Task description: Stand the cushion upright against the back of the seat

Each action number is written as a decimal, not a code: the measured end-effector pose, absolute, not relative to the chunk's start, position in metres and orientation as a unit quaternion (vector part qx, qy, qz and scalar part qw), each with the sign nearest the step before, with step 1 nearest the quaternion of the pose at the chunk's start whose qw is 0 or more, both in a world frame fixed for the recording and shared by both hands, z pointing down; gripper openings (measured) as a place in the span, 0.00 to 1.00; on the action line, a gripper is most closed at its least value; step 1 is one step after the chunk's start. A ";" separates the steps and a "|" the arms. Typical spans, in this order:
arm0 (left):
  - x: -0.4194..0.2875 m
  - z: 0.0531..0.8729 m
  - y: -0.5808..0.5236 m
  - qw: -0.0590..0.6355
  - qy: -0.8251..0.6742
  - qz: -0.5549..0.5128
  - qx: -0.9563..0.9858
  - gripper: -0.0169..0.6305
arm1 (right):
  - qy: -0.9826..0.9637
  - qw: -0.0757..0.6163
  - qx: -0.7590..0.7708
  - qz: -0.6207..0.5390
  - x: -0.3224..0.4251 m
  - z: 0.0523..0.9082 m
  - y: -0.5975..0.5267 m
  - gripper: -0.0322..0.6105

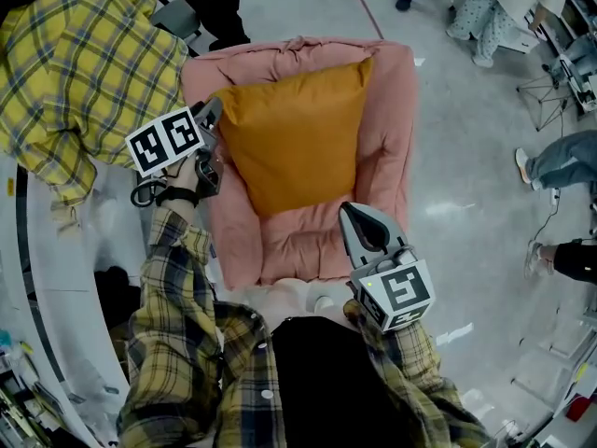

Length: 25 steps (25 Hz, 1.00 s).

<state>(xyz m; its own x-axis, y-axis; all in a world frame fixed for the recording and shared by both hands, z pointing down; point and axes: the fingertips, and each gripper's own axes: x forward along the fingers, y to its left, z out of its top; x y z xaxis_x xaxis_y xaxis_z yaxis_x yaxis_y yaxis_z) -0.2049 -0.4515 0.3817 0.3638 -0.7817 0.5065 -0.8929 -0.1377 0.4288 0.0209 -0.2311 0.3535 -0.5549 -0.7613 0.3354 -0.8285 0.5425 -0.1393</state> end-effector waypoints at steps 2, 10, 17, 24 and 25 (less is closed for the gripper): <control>-0.196 0.367 -0.433 0.322 -0.556 0.080 0.762 0.26 | -0.872 0.114 0.456 0.137 0.024 0.349 -0.219 0.08; -0.142 0.318 -0.334 0.274 -0.518 0.050 0.809 0.26 | -0.878 0.103 0.453 0.114 0.036 0.331 -0.164 0.08; -0.101 0.291 -0.221 0.239 -0.500 0.022 0.832 0.11 | -0.883 0.092 0.452 0.088 0.046 0.312 -0.097 0.08; -0.055 0.297 -0.090 0.231 -0.475 0.035 0.849 0.03 | -0.890 0.082 0.443 0.071 0.053 0.298 -0.020 0.08; -0.049 0.299 -0.074 0.229 -0.472 0.036 0.850 0.03 | -0.891 0.081 0.442 0.070 0.053 0.297 -0.011 0.08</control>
<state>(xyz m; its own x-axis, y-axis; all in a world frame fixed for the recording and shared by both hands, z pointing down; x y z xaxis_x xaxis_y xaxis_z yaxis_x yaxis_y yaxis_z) -0.0493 -0.0735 0.2994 0.5513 -0.7869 0.2774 -0.8196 -0.4487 0.3563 0.0531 -0.0105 0.2966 -0.5970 -0.7755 0.2055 -0.7980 0.6003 -0.0531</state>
